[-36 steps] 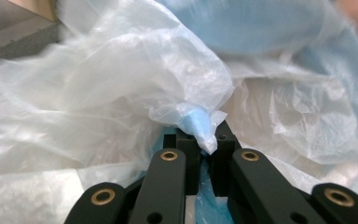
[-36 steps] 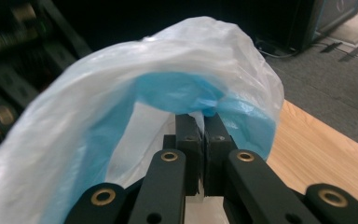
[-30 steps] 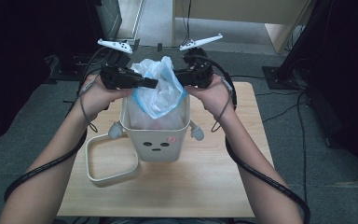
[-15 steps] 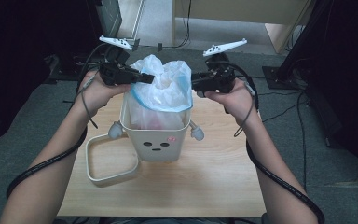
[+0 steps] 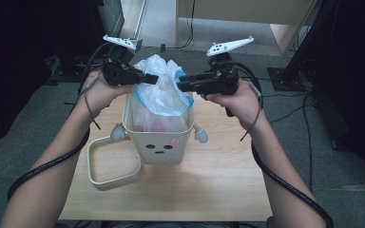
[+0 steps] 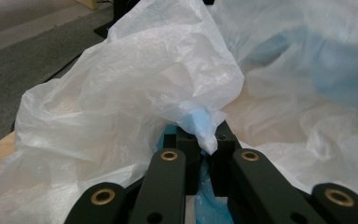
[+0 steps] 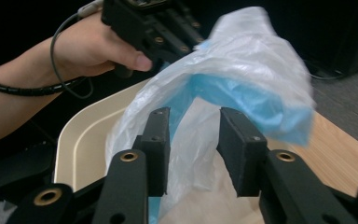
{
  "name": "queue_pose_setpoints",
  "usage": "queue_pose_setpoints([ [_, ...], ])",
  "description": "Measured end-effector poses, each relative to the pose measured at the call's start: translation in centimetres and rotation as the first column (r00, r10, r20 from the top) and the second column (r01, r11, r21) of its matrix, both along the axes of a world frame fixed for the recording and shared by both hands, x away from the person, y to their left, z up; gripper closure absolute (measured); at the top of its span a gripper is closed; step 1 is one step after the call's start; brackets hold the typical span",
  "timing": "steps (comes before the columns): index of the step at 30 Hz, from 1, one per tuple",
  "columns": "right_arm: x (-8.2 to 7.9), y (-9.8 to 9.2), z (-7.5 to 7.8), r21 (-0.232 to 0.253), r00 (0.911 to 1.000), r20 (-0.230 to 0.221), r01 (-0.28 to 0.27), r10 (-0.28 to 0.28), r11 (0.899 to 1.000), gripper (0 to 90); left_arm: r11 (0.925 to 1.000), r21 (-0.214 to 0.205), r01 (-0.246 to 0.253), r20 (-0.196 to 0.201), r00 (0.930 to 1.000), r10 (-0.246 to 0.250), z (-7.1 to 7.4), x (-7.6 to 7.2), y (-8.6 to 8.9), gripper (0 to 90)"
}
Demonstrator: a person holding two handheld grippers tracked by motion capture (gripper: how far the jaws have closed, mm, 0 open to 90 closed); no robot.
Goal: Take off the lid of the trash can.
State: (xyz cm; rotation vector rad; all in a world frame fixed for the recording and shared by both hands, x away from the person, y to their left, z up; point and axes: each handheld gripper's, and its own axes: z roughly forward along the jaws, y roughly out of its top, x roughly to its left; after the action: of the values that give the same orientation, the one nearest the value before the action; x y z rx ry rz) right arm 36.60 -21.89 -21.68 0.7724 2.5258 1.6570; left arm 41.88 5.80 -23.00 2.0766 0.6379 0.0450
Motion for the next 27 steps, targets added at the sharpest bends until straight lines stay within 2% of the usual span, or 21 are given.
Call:
queue_pose_setpoints([
  [2, 0.1, 1.2, -0.3, -0.021, 0.9990, 0.043, -0.007, 0.008, 1.000, 53.5, 0.9997, -0.005, 0.023, -0.002, 0.9997, -0.023, 0.3, -0.1, -0.5, 86.7],
  [4, 0.4, 2.2, -0.6, -0.038, 0.9959, 0.089, 0.017, -0.014, 0.999, 45.0, 0.9992, -0.016, 0.037, 0.000, 0.9993, -0.037, 0.5, -0.3, -0.7, 86.7],
  [6, 0.8, 3.0, -0.8, -0.038, 0.9945, 0.102, 0.028, -0.024, 0.999, 40.7, 0.9976, -0.037, 0.058, 0.001, 0.9983, -0.058, 0.8, -0.4, -0.8, 86.7],
  [8, 0.9, 3.4, -0.9, -0.043, 0.9941, 0.106, 0.028, -0.023, 0.999, 39.6, 0.9968, -0.046, 0.066, -0.002, 0.9978, -0.066, 1.0, -0.5, -0.8, 86.7],
  [9, 1.1, 4.2, -1.0, -0.058, 0.9929, 0.117, 0.028, -0.021, 0.998, 36.7, 0.9961, -0.053, 0.071, 0.000, 0.9975, -0.071, 1.1, -0.6, -0.7, 86.7],
  [15, 1.5, 5.4, -1.5, -0.066, 0.9936, 0.111, 0.030, -0.022, 0.997, 33.1, 0.9901, -0.098, 0.100, -0.008, 0.9948, -0.102, 1.5, -0.9, -0.4, 86.7],
  [17, 1.8, 6.0, -2.0, -0.076, 0.9956, 0.093, 0.017, -0.010, 0.997, 33.3, 0.9891, -0.090, 0.117, -0.002, 0.9931, -0.117, 1.6, -1.1, -0.6, 86.7],
  [19, 1.9, 6.3, -2.2, -0.090, 0.9961, 0.089, 0.010, -0.002, 0.996, 37.9, 0.9879, -0.088, 0.127, -0.002, 0.9918, -0.128, 1.6, -1.2, -0.8, 86.7],
  [23, 1.9, 6.6, -2.2, -0.124, 0.9953, 0.096, 0.000, 0.012, 0.992, 59.1, 0.9868, -0.091, 0.134, 0.001, 0.9909, -0.135, 1.7, -1.4, -0.9, 86.4],
  [25, 2.0, 6.6, -2.2, -0.129, 0.9972, 0.075, 0.007, 0.003, 0.992, 67.2, 0.9871, -0.095, 0.129, 0.004, 0.9916, -0.129, 1.6, -1.4, -0.8, 85.6],
  [27, 2.1, 6.6, -2.2, -0.132, 0.9989, 0.047, 0.012, -0.006, 0.991, 70.5, 0.9869, -0.108, 0.120, 0.010, 0.9928, -0.119, 1.5, -1.3, -0.5, 82.7],
])
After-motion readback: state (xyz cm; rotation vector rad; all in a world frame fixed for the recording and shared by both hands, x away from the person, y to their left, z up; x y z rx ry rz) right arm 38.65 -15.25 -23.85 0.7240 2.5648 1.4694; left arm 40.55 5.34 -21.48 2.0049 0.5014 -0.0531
